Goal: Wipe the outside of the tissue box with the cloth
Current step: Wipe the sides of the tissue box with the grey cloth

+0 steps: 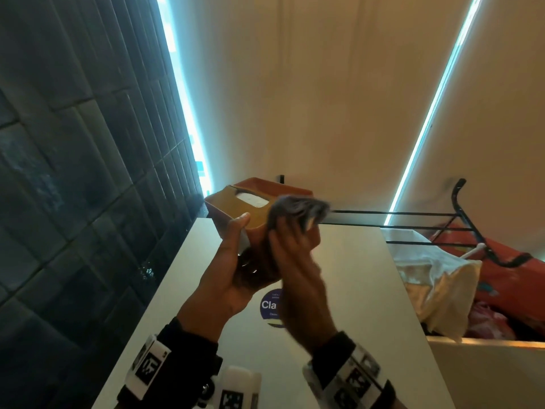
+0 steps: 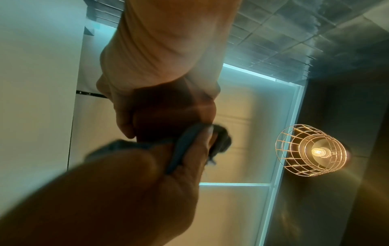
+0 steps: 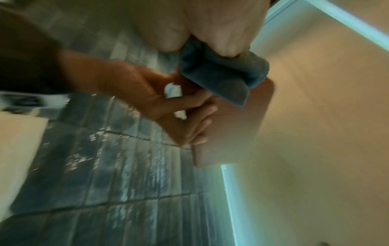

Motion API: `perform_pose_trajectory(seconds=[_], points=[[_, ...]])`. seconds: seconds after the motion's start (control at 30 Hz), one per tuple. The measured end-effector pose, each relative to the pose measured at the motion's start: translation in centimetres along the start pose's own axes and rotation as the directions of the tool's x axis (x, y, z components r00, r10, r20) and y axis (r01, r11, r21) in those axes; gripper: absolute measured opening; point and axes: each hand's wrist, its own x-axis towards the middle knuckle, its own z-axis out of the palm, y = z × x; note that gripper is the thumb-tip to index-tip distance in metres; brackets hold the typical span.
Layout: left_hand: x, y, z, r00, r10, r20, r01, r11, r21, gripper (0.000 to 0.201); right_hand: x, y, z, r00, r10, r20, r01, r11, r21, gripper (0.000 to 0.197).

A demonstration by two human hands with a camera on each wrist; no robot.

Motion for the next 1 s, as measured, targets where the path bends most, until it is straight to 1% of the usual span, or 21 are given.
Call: perform_pose_trajectory(seconds=[0.07, 0.1, 0.13, 0.17, 0.2, 0.3, 0.37, 0.4, 0.43, 0.47, 0.53, 0.57, 0.6, 0.63, 0.7, 0.77, 0.83, 0.87, 0.9, 0.93, 1.0], points=[[0.2, 0.2, -0.4, 1.000, 0.002, 0.023, -0.002, 1.000, 0.010, 0.073, -2.0, -0.3, 0.5, 0.983, -0.073, 0.169, 0.073, 0.997, 0.011, 0.076], [0.2, 0.3, -0.7, 1.000, 0.001, 0.021, -0.001, 1.000, 0.015, 0.072, -2.8, 0.6, 0.4, 0.976, -0.077, 0.204, 0.081, 0.997, -0.014, 0.087], [0.1, 0.5, -1.1, 1.000, 0.004, 0.009, -0.004, 1.000, 0.012, 0.073, -3.3, 1.6, 0.1, 0.977, -0.055, 0.205, 0.065, 0.997, -0.045, 0.094], [0.0, 0.6, -1.4, 1.000, 0.009, -0.013, -0.009, 1.000, 0.005, 0.076, -3.5, 2.6, -0.3, 0.983, -0.013, 0.181, 0.023, 0.998, -0.056, 0.095], [-0.1, 0.6, -1.6, 0.999, 0.009, -0.039, -0.009, 1.000, 0.004, 0.081, -3.3, 3.5, -0.6, 0.990, 0.043, 0.132, -0.037, 0.998, -0.048, 0.090], [-0.4, 0.3, -1.0, 0.998, -0.018, -0.063, 0.021, 0.999, 0.038, 0.093, -0.9, 4.0, -1.2, 0.978, 0.194, -0.076, -0.198, 0.979, -0.047, 0.071], [-0.3, 0.1, -0.6, 0.999, -0.019, -0.049, 0.021, 0.999, 0.045, 0.092, 0.3, 2.4, -0.6, 0.974, 0.180, -0.136, -0.185, 0.982, -0.031, 0.059], [-0.1, 0.0, -0.6, 0.999, -0.002, -0.038, 0.003, 0.999, 0.045, 0.088, 0.3, 1.3, -0.2, 0.983, 0.140, -0.122, -0.142, 0.990, -0.009, 0.056], [0.0, 0.0, -0.6, 1.000, 0.019, -0.021, -0.018, 0.999, 0.038, 0.082, -0.1, 0.1, 0.1, 0.994, 0.086, -0.067, -0.085, 0.996, 0.018, 0.058], [0.1, 0.1, -0.7, 1.000, 0.030, -0.005, -0.030, 0.999, 0.042, 0.078, -0.9, -0.9, 0.5, 1.000, 0.025, 0.014, -0.026, 0.999, 0.045, 0.064], [0.2, 0.3, -1.2, 1.000, 0.028, 0.009, -0.029, 0.996, 0.088, 0.079, -2.9, -1.3, 0.7, 0.984, -0.057, 0.167, 0.046, 0.997, 0.070, 0.092], [0.2, 0.4, -1.5, 0.999, 0.036, 0.000, -0.036, 0.994, 0.102, 0.079, -3.6, -0.7, 0.5, 0.978, -0.063, 0.201, 0.052, 0.997, 0.059, 0.102], [0.1, 0.4, -1.8, 0.999, 0.052, -0.016, -0.050, 0.994, 0.099, 0.077, -4.1, 0.2, 0.3, 0.979, -0.043, 0.197, 0.036, 0.999, 0.038, 0.104], [0.0, 0.4, -2.0, 0.998, 0.061, -0.033, -0.059, 0.995, 0.078, 0.077, -4.1, 1.0, 0.0, 0.986, -0.004, 0.164, 0.001, 1.000, 0.022, 0.099], [-0.3, 0.2, -2.0, 0.997, 0.042, -0.060, -0.039, 0.998, 0.056, 0.084, -3.0, 2.6, -0.7, 0.992, 0.124, 0.031, -0.124, 0.992, 0.002, 0.081], [-0.5, 0.0, -1.6, 0.998, 0.005, -0.055, -0.001, 0.998, 0.067, 0.090, -1.1, 2.8, -1.1, 0.970, 0.220, -0.102, -0.222, 0.975, -0.011, 0.069], [-0.4, -0.3, -1.2, 1.000, 0.000, -0.022, 0.001, 0.998, 0.058, 0.089, 0.0, 1.6, -0.8, 0.971, 0.186, -0.152, -0.190, 0.982, -0.009, 0.058], [-0.2, -0.4, -1.2, 1.000, 0.011, 0.001, -0.011, 0.999, 0.051, 0.085, 0.0, 0.7, -0.4, 0.982, 0.135, -0.131, -0.137, 0.991, -0.006, 0.058], [-0.1, -0.5, -1.2, 0.999, 0.026, 0.020, -0.027, 0.999, 0.045, 0.079, -0.5, -0.1, 0.0, 0.995, 0.075, -0.073, -0.074, 0.997, 0.012, 0.061], [0.0, -0.6, -1.2, 0.999, 0.037, 0.029, -0.038, 0.998, 0.051, 0.076, -1.2, -0.8, 0.3, 0.999, 0.029, 0.014, -0.029, 0.998, 0.049, 0.070], [0.1, -0.5, -1.7, 0.999, 0.034, 0.038, -0.037, 0.995, 0.094, 0.080, -2.9, -1.2, 0.2, 0.982, -0.015, 0.188, -0.008, 0.993, 0.119, 0.095]])
